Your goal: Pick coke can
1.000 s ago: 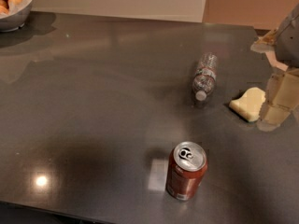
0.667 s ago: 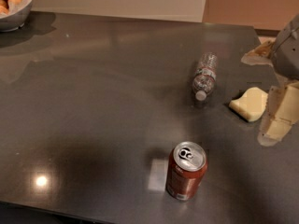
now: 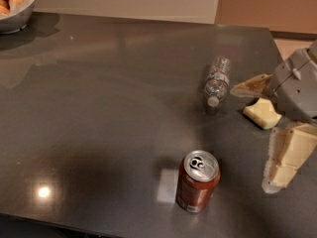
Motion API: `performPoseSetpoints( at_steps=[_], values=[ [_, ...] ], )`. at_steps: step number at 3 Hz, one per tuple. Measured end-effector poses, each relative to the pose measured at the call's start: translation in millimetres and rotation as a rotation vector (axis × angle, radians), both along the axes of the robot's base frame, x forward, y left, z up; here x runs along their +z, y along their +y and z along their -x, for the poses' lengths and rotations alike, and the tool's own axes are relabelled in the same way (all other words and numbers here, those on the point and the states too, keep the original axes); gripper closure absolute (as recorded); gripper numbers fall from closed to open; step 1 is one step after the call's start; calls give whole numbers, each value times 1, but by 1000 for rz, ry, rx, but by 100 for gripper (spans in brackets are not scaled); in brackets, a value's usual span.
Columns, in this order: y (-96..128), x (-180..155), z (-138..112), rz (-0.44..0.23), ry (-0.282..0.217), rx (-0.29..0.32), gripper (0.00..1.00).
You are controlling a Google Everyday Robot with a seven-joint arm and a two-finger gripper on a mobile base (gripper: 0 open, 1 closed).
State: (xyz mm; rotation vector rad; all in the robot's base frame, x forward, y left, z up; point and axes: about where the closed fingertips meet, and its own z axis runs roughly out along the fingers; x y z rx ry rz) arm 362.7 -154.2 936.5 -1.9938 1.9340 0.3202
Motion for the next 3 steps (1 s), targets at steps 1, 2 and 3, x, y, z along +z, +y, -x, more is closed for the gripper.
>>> performPoseSetpoints(
  at_steps=[1,2,3],
  values=[
    [22,-19,17,-31,6,67,0],
    [37,-33,29,-63,19,103,0],
    [51,-40,43,-100,32,139,0]
  ],
)
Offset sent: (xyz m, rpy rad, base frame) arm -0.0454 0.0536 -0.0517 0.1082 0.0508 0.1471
